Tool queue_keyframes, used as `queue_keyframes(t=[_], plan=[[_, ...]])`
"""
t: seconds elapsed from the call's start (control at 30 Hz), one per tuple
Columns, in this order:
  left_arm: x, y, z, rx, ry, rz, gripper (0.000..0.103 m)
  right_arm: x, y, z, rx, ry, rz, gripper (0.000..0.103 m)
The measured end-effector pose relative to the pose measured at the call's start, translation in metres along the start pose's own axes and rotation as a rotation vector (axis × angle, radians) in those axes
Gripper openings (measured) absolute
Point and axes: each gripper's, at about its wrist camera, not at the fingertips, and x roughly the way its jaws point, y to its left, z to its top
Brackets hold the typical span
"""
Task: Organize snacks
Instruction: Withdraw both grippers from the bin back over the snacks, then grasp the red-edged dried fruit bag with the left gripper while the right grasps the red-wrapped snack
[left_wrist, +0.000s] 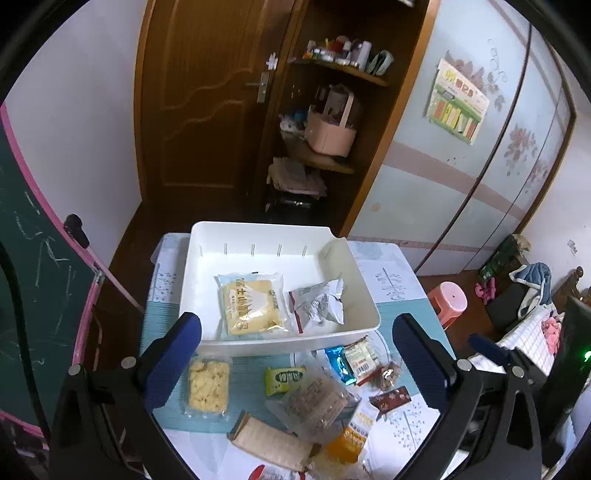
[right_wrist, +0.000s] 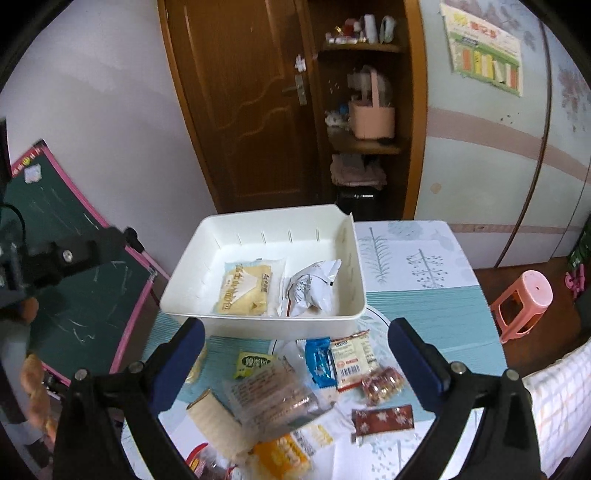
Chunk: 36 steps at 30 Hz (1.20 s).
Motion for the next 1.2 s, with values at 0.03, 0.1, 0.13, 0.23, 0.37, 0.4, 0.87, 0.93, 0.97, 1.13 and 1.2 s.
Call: queue_keyframes(t=[0.03, 0.1, 0.13, 0.23, 0.37, 0.4, 0.87, 0.93, 0.97, 1.13, 1.2], plan=[[-0.008, -0.001, -0.004, 0.005, -0.011, -0.001, 0.103, -0.008, -0.002, -0.002, 0.002, -0.011, 0.001, 0.100], [-0.024, -0.005, -0.012, 0.030, -0.032, 0.017, 0.103, -0.028, -0.007, -0.005, 0.002, -0.044, -0.001, 0.100], [-0.030, -0.007, -0.016, 0.041, -0.038, 0.024, 0.103, -0.038, -0.008, -0.008, -0.002, -0.062, -0.003, 0.100], [-0.049, -0.014, -0.031, 0.072, -0.052, 0.035, 0.103, -0.063, -0.012, -0.016, -0.011, -0.113, 0.007, 0.100], [-0.067, -0.020, -0.057, 0.090, -0.048, 0.006, 0.103, -0.089, -0.015, -0.037, -0.046, -0.206, 0.020, 0.100], [-0.068, -0.021, -0.063, 0.101, -0.037, 0.014, 0.103, -0.094, -0.014, -0.043, -0.060, -0.226, 0.013, 0.100], [-0.031, -0.014, -0.178, 0.114, 0.146, 0.037, 0.103, -0.060, -0.014, -0.134, -0.095, 0.035, 0.070, 0.100], [-0.019, -0.010, -0.191, 0.111, 0.185, 0.024, 0.103, -0.048, -0.013, -0.149, -0.116, 0.073, 0.040, 0.100], [-0.013, -0.008, -0.198, 0.110, 0.205, 0.023, 0.103, -0.044, -0.013, -0.155, -0.128, 0.084, 0.031, 0.100], [0.018, -0.002, -0.233, 0.111, 0.302, -0.004, 0.103, -0.014, -0.013, -0.189, -0.155, 0.184, 0.048, 0.097], [0.029, 0.000, -0.242, 0.112, 0.334, -0.010, 0.103, -0.002, -0.012, -0.201, -0.162, 0.226, 0.058, 0.092]])
